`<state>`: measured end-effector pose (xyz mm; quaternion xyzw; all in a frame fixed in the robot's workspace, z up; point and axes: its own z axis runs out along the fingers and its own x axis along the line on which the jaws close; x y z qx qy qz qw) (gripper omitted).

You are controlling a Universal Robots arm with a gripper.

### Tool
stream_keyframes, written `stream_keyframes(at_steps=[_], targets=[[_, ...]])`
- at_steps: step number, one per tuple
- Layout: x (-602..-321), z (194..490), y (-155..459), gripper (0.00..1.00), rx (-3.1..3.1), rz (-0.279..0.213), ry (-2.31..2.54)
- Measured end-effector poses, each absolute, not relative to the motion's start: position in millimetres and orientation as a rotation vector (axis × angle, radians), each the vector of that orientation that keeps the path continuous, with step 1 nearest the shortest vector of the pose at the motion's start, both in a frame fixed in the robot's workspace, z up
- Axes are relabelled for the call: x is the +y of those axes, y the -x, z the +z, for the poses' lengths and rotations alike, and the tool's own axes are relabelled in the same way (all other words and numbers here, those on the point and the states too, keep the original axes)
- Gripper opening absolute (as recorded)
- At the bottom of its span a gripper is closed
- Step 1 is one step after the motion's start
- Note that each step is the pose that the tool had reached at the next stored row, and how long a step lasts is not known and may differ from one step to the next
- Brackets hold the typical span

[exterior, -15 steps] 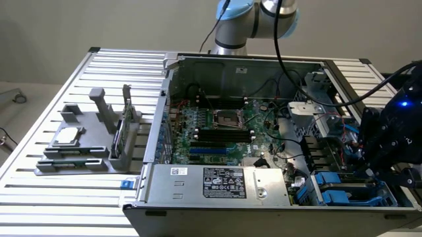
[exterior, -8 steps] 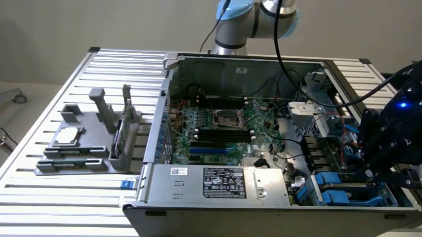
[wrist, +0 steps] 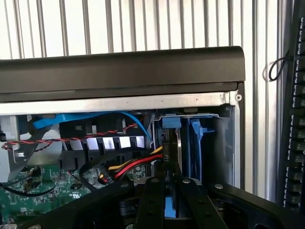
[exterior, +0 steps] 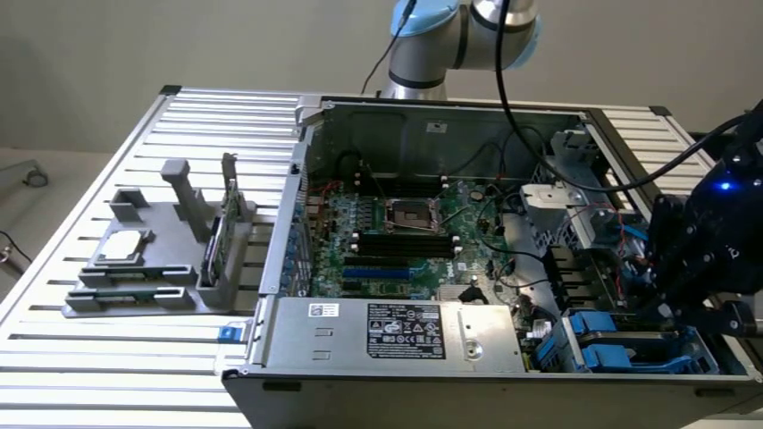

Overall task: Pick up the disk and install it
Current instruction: 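Insert the first disk wire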

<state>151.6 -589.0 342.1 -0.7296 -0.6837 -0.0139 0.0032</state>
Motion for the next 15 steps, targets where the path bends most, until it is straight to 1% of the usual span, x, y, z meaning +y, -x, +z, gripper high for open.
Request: stream_keyframes(at_steps=[15], targets=[[-588.9, 340.1, -154.1, 0.16, -2.136, -0.028, 2.298]])
